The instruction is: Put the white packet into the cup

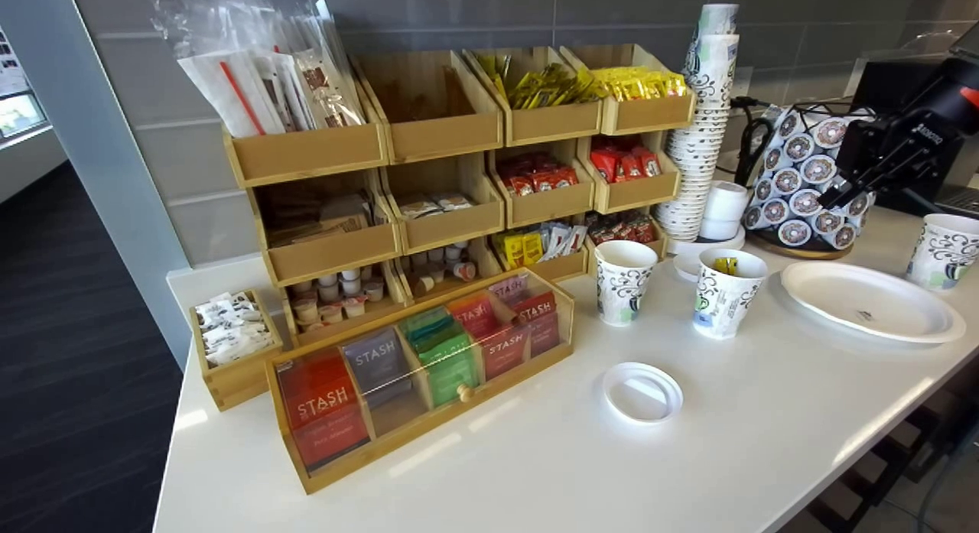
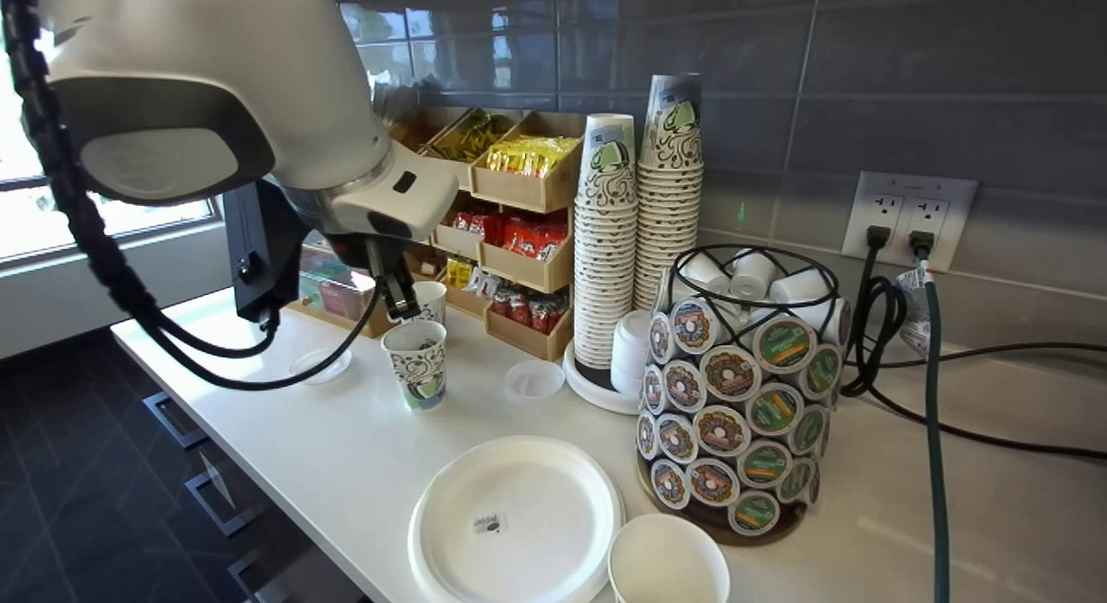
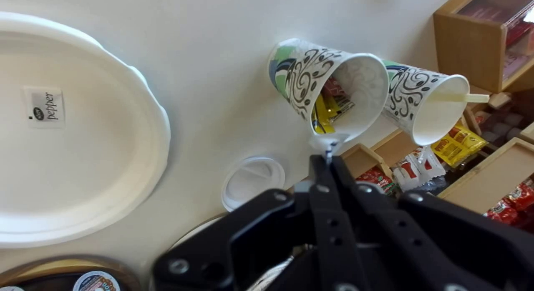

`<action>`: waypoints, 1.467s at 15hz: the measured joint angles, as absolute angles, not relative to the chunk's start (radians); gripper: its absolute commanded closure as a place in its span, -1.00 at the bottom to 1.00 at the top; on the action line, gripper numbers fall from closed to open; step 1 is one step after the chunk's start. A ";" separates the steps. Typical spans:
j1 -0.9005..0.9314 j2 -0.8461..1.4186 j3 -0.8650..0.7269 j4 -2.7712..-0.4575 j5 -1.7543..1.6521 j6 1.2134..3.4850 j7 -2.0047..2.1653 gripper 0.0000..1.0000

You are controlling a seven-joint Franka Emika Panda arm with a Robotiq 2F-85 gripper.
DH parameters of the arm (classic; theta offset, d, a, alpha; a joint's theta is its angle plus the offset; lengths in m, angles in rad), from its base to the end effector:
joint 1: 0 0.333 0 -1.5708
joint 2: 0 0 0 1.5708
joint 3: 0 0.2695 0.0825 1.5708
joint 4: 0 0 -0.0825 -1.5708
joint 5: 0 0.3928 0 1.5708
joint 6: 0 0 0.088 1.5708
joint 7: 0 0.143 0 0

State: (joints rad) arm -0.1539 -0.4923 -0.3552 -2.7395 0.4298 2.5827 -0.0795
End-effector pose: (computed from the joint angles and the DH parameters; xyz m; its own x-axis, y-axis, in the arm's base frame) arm 0.3881 -0.1923 0.3109 0.6764 -0.7029 0.2202 -0.5705 -0.6890 -0.4470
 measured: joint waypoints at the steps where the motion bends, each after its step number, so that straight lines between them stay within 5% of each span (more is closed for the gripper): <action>1: -0.152 -0.493 -0.354 -2.739 0.430 2.583 -0.080 0.98; 20: 0.013 -0.321 -0.271 -2.621 0.490 2.628 -0.102 0.98; 21: 0.012 -0.301 -0.272 -2.613 0.495 2.632 -0.105 0.41; 22: 0.010 -0.283 -0.272 -2.605 0.496 2.634 -0.106 0.39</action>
State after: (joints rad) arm 0.0098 -0.2833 -0.2722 -2.6049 0.4958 2.6338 -0.1055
